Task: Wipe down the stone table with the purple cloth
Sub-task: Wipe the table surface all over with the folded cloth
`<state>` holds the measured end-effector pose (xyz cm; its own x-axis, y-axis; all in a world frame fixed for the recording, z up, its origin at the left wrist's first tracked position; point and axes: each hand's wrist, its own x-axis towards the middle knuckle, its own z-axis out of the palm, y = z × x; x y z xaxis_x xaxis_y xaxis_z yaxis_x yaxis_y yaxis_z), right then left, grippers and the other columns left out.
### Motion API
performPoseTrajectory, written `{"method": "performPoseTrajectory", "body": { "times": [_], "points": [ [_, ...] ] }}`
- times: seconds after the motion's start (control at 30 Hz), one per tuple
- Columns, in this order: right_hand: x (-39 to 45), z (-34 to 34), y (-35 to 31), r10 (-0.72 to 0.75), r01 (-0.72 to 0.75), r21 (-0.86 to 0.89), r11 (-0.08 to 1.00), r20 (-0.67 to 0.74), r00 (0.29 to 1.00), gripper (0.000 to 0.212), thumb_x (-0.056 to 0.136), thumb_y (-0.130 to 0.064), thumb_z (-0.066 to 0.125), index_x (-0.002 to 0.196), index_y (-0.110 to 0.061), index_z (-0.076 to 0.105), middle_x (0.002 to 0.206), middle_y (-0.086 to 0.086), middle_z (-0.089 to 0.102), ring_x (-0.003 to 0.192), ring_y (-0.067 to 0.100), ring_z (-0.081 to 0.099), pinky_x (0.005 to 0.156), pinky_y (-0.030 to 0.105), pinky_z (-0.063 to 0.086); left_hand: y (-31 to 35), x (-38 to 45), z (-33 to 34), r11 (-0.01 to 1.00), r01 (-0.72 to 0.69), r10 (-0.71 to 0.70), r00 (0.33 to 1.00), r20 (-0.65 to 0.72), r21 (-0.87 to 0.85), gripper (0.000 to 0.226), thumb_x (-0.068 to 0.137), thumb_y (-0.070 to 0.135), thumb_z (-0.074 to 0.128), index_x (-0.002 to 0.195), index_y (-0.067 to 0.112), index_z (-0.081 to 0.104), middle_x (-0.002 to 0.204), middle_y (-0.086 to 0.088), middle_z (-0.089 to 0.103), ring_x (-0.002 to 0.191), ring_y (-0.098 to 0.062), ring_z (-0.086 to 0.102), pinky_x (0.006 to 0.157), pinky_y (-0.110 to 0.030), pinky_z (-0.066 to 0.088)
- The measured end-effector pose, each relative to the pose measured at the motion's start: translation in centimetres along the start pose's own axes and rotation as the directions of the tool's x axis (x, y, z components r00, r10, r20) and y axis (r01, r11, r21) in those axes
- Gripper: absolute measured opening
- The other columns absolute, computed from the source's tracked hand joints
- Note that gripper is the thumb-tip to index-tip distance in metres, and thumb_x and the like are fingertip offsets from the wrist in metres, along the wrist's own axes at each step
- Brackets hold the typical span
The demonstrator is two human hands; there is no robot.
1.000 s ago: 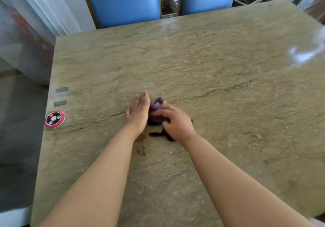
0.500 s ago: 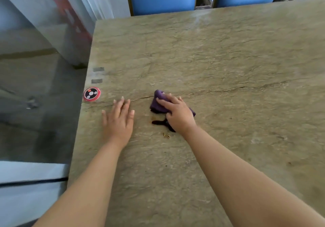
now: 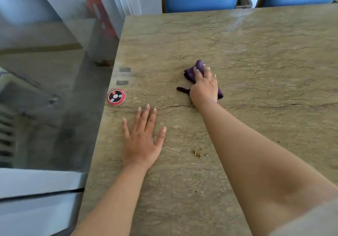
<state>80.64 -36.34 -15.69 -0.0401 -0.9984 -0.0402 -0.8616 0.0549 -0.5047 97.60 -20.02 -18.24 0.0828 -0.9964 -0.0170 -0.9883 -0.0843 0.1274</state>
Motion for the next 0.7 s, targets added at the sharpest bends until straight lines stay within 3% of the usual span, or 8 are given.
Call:
{"method": "performPoseTrajectory", "body": {
  "times": [0.13, 0.2, 0.27, 0.33, 0.4, 0.5, 0.6, 0.7],
  "points": [
    [-4.7, 1.3, -2.3, -0.397, 0.367, 0.195, 0.909, 0.144, 0.906, 0.053, 0.082, -0.002, 0.048, 0.126, -0.029, 0.061, 0.147, -0.007, 0.042, 0.136, 0.019, 0.033, 0.115, 0.028, 0.020, 0.2, -0.2, -0.2, 0.999, 0.000, -0.002, 0.999, -0.042, -0.050, 0.072, 0.093, 0.061, -0.005, 0.154, 0.024, 0.000, 0.162, 0.008, -0.004, 0.149, -0.011, -0.001, 0.119, -0.053, 0.004],
    [-7.5, 1.3, -1.8, -0.494, 0.405, 0.353, 0.843, 0.212, 0.843, 0.047, 0.076, 0.005, 0.049, 0.099, -0.025, 0.077, 0.126, -0.009, 0.062, 0.124, 0.013, 0.049, 0.110, 0.021, 0.029, 0.1, -0.3, -0.3, 0.994, 0.011, -0.019, 0.997, -0.074, -0.113, 0.071, 0.094, 0.060, -0.003, 0.154, 0.023, -0.001, 0.162, 0.008, -0.001, 0.149, -0.009, 0.004, 0.119, -0.052, 0.010],
    [-8.4, 1.0, -0.5, -0.485, 0.392, 0.410, 0.824, 0.152, 0.861, 0.046, 0.070, 0.010, 0.049, 0.083, -0.022, 0.079, 0.111, -0.008, 0.069, 0.113, 0.013, 0.055, 0.112, 0.016, 0.022, 0.1, -0.5, -0.3, 0.990, 0.012, -0.025, 0.996, -0.090, -0.140, 0.070, 0.094, 0.060, -0.002, 0.153, 0.023, -0.004, 0.162, 0.007, 0.001, 0.148, -0.009, 0.007, 0.118, -0.052, 0.013],
    [-7.0, 1.3, 0.3, -0.405, 0.379, 0.303, 0.875, 0.029, 0.914, 0.048, 0.073, 0.010, 0.048, 0.087, -0.026, 0.077, 0.115, -0.006, 0.067, 0.115, 0.020, 0.049, 0.118, 0.031, 0.014, 0.0, -0.6, -0.2, 0.991, 0.002, -0.014, 0.996, -0.092, -0.132, 0.070, 0.094, 0.061, -0.002, 0.153, 0.023, -0.006, 0.161, 0.007, 0.000, 0.148, -0.009, 0.006, 0.119, -0.053, 0.012],
    [-4.4, 1.9, 0.0, -0.243, 0.251, 0.136, 0.958, -0.070, 0.967, 0.051, 0.077, 0.004, 0.046, 0.108, -0.028, 0.071, 0.130, 0.001, 0.056, 0.124, 0.030, 0.036, 0.117, 0.046, 0.016, 0.0, -0.6, -0.2, 0.993, -0.002, -0.008, 0.997, -0.077, -0.119, 0.072, 0.092, 0.062, -0.004, 0.153, 0.023, -0.008, 0.162, 0.006, -0.002, 0.149, -0.010, 0.005, 0.119, -0.052, 0.009],
    [-1.5, 2.3, -2.9, -0.076, 0.076, -0.004, 0.997, -0.014, 0.997, 0.059, 0.081, -0.005, 0.047, 0.137, -0.023, 0.046, 0.145, 0.010, 0.033, 0.132, 0.034, 0.024, 0.117, 0.042, 0.013, -0.1, -0.6, -0.1, 0.995, -0.005, -0.002, 0.997, -0.071, -0.097, 0.074, 0.090, 0.065, -0.007, 0.152, 0.025, -0.016, 0.162, 0.007, -0.007, 0.149, -0.010, -0.001, 0.120, -0.050, 0.002],
    [-1.8, 3.8, -6.1, -0.297, 0.300, -0.003, 0.954, 0.140, 0.945, 0.062, 0.083, -0.004, 0.048, 0.142, -0.023, 0.041, 0.154, 0.006, 0.026, 0.135, 0.031, 0.025, 0.117, 0.035, 0.013, -0.1, -0.6, -0.1, 0.987, -0.007, -0.009, 0.995, -0.102, -0.158, 0.074, 0.090, 0.065, -0.004, 0.152, 0.026, -0.016, 0.162, 0.008, -0.009, 0.148, -0.007, -0.005, 0.120, -0.047, -0.003],
    [-5.5, 4.8, -7.0, -0.563, 0.538, 0.169, 0.826, 0.265, 0.782, 0.052, 0.082, -0.004, 0.049, 0.130, -0.024, 0.058, 0.147, 0.002, 0.042, 0.136, 0.026, 0.034, 0.114, 0.029, 0.019, -0.1, -0.8, -0.8, 0.913, -0.022, -0.075, 0.973, -0.218, -0.408, 0.069, 0.096, 0.052, 0.017, 0.154, 0.017, 0.004, 0.162, 0.001, 0.005, 0.148, -0.008, 0.004, 0.121, -0.036, 0.006]
  ]
}}
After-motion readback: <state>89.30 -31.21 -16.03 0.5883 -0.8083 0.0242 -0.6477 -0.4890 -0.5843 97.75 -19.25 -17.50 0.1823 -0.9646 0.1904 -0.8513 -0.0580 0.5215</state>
